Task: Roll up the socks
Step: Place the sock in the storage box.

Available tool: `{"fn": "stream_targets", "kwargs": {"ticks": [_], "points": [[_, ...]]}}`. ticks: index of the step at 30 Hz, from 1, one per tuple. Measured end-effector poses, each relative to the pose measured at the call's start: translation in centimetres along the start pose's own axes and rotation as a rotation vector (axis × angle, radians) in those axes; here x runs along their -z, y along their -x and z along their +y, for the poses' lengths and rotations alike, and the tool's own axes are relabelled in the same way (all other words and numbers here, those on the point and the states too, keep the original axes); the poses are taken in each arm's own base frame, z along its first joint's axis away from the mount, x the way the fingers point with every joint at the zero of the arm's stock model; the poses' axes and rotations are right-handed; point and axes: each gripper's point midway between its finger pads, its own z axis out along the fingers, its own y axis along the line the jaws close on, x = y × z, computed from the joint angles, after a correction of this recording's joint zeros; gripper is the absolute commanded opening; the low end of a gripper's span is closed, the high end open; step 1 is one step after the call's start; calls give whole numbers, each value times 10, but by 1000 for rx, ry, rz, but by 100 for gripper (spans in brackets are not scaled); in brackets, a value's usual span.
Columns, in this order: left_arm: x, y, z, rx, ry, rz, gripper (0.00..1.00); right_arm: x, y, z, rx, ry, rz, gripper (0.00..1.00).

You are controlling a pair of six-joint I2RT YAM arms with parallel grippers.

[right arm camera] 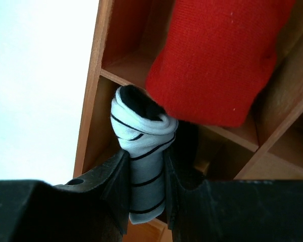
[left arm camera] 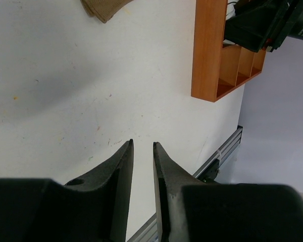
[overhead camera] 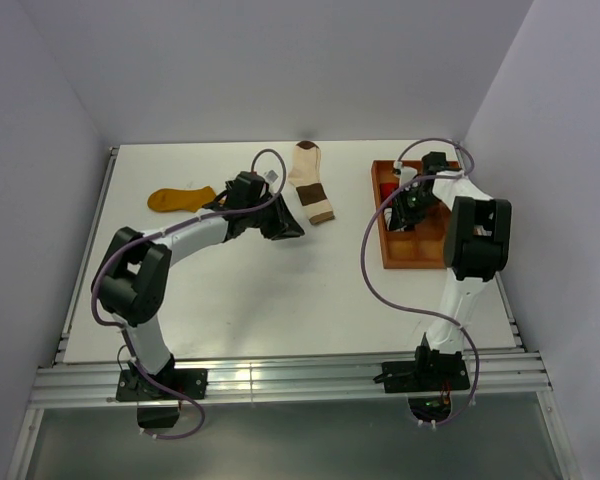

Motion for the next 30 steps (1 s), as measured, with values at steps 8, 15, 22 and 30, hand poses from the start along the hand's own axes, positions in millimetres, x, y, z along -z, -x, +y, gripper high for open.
{"fn": "stream_targets", "kwargs": {"ticks": [8,15,22,30], "points": [[-3,-8,-2,-4,6,21,28,-5,8,5,-52,19,16,20],[-6,-8,-3,-15,13,27,28,2,5,2,-42,-50,-7,45],[-9,-8,-1,-21,21,32,29,15,7,1,-28,-102,-19,54],[-12,-1,1,-45,49,18,36,33,15,5,-11,-123,-57,57]]}}
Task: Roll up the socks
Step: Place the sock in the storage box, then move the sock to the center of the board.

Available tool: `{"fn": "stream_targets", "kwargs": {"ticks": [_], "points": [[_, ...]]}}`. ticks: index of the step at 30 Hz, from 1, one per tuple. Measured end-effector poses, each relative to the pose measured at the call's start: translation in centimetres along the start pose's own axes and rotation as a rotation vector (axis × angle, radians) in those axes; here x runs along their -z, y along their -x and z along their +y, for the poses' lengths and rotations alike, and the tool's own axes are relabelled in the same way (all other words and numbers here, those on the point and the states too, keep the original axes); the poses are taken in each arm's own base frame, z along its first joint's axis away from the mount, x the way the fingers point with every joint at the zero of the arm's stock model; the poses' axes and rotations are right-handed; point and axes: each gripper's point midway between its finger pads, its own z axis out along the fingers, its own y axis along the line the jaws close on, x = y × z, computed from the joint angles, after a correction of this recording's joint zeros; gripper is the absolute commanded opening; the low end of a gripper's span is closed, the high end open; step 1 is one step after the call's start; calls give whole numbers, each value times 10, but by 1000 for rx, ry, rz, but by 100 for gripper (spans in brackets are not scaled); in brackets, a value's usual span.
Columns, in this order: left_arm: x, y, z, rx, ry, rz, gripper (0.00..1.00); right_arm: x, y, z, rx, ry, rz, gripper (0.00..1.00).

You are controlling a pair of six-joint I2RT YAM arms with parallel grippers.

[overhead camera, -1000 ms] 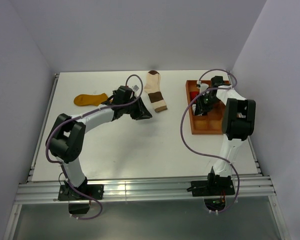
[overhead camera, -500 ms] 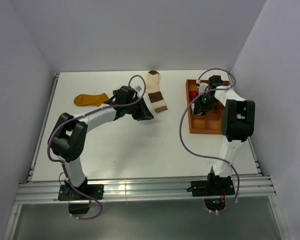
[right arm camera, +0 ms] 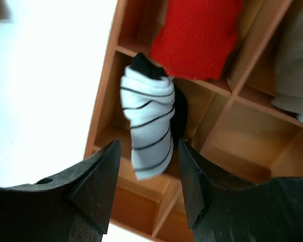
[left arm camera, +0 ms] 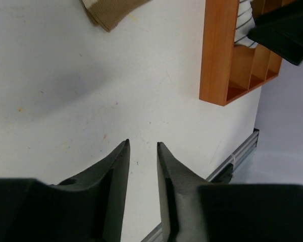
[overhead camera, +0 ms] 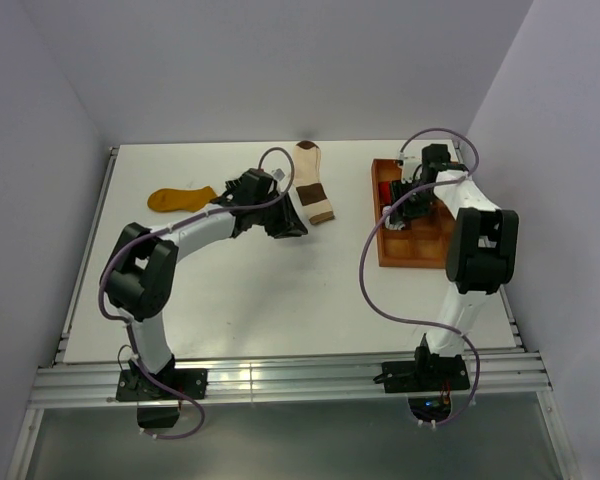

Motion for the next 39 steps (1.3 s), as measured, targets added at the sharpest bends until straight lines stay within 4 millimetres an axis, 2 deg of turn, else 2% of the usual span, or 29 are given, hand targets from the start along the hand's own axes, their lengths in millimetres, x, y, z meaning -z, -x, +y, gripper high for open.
{"fn": "stream_targets", "kwargs": {"ticks": [6,10,14,17,21,24,27,31,34,39], "points": [[-9,17,7,-57,56,-46,47,27,15,6,31,-14,-71,61],[-19,32,10,-172,107,-102,53,35,18,8,41,-15,-89,61],[-32,46,-1,-350,160,-167,58,35,15,10,37,-4,-80,61],[-46,55,-20,-519,198,-217,60,39,16,12,36,4,-84,62],[-69,59,-31,-703,262,-251,60,57,20,14,29,12,-126,63],[-87,58,-22,-815,319,-239,61,80,30,8,15,9,-186,63],[-96,58,4,-903,399,-205,61,105,40,-2,0,-3,-255,63],[-100,64,28,-997,474,-176,62,121,43,-12,-22,-8,-295,63],[-98,69,31,-1046,492,-168,61,123,39,-16,-37,0,-292,62],[-104,78,20,-1104,475,-179,62,124,35,-20,-44,9,-289,62]]}}
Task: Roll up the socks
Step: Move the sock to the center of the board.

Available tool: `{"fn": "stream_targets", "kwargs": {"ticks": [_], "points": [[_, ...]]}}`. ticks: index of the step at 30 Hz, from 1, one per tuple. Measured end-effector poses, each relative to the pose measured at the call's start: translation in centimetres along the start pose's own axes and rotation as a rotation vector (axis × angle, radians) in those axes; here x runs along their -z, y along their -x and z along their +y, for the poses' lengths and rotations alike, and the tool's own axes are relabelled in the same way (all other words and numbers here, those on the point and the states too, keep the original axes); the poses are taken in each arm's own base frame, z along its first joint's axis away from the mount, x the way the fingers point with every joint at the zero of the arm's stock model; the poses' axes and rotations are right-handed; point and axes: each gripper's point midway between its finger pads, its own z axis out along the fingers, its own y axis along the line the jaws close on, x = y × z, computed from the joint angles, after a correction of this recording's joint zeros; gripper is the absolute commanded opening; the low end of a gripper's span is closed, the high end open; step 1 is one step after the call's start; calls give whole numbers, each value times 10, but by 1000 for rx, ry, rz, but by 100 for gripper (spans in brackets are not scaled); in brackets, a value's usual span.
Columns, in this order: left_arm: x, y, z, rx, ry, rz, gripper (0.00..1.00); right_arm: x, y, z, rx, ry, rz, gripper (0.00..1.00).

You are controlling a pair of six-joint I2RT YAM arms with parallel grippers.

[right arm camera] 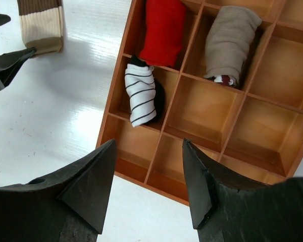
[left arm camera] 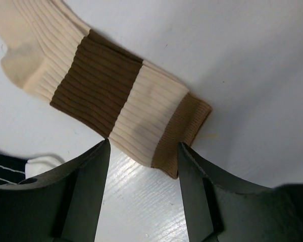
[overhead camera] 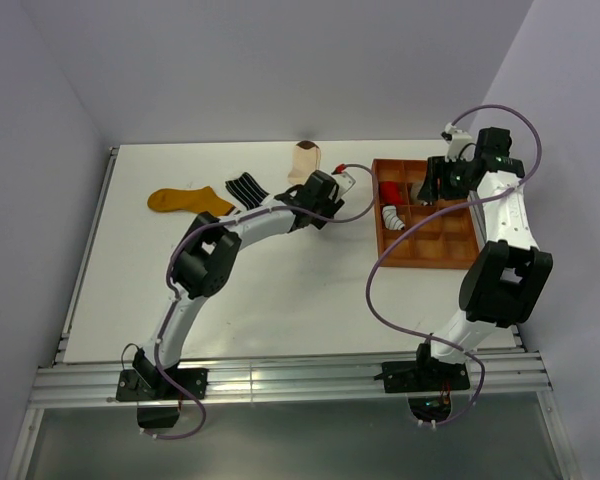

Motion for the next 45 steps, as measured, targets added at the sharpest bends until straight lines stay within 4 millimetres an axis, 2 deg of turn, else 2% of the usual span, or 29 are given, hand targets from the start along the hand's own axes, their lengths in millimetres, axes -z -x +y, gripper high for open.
{"fn": "stream_targets", "kwargs": {"ticks": [6,10,15,20,25,30,34,40,42,45], "points": [[-12,3,-7,-34,-37,2,61,3,-3,-4,-1,3,2,61],[-21,-2,-13,-35,-85,18,61,4,-4,-5,0,10,2,61],[-25,-1,-9,-13,-163,42,57,3,-7,-5,4,17,8,59],[-26,-8,-3,32,-237,72,54,2,-13,-4,-2,25,23,58],[-24,-17,-3,84,-310,103,47,3,-14,-3,9,39,24,57],[-20,-19,-8,146,-360,98,33,2,-17,-1,32,55,25,56],[-3,-27,-24,234,-443,106,31,3,-28,6,59,82,36,56],[42,-52,-63,361,-592,167,32,19,-35,30,195,143,9,56],[62,-63,-80,385,-642,205,32,23,-40,42,262,163,2,56],[94,-79,-111,401,-729,263,33,22,-60,74,393,211,10,56]]}}
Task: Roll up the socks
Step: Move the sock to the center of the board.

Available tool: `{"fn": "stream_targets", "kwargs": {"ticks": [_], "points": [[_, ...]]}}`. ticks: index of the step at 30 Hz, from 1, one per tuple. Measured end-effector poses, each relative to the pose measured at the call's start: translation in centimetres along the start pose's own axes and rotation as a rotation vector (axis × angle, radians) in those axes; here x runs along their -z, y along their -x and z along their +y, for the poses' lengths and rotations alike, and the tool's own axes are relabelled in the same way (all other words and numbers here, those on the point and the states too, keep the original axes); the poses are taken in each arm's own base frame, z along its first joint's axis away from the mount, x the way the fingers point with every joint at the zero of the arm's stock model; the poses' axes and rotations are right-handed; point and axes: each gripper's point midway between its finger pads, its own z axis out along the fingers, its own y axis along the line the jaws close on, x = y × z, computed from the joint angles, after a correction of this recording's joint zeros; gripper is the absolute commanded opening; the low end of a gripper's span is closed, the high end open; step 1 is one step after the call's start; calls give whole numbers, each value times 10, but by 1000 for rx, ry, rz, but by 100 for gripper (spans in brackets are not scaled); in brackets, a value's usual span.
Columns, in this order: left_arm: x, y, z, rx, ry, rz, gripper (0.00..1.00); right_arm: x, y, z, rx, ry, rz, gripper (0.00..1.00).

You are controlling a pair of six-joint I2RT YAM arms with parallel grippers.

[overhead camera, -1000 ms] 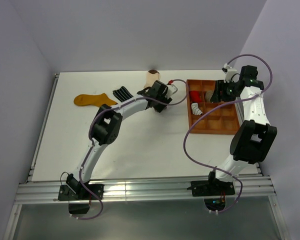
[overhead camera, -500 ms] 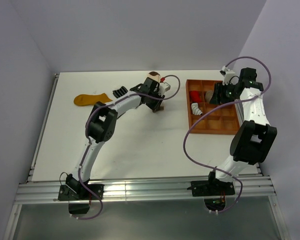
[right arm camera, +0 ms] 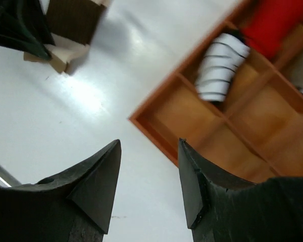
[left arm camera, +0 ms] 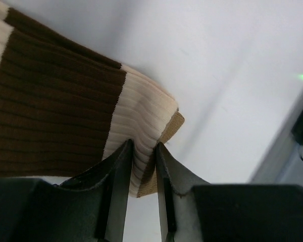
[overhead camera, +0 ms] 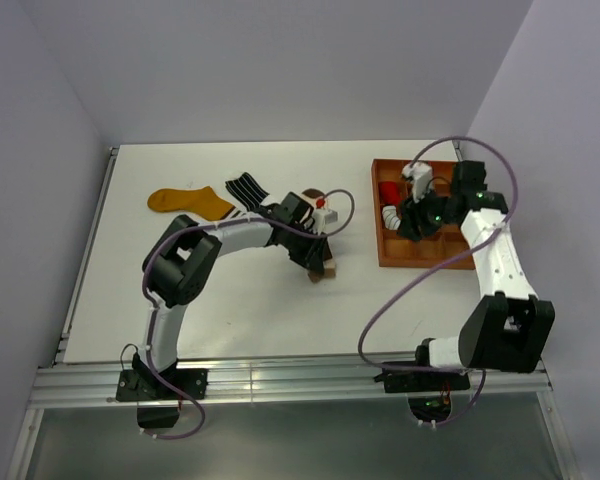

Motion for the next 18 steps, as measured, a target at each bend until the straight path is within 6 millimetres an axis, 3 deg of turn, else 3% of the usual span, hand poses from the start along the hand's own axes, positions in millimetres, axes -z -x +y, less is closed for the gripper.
{"fn": "stream_targets", "kwargs": {"ticks": [4,8,12,18], "points": [[-2,-43,-42,32,-111,97,31,-21,-18,53,178,102,36,57],[-1,-73,-67,85,-207,186,33,-38,-36,94,353,199,66,57],[5,-88,-78,146,-279,242,40,-47,-53,116,491,249,69,57],[13,-91,-79,195,-305,270,47,-57,-79,143,635,292,80,57]]}}
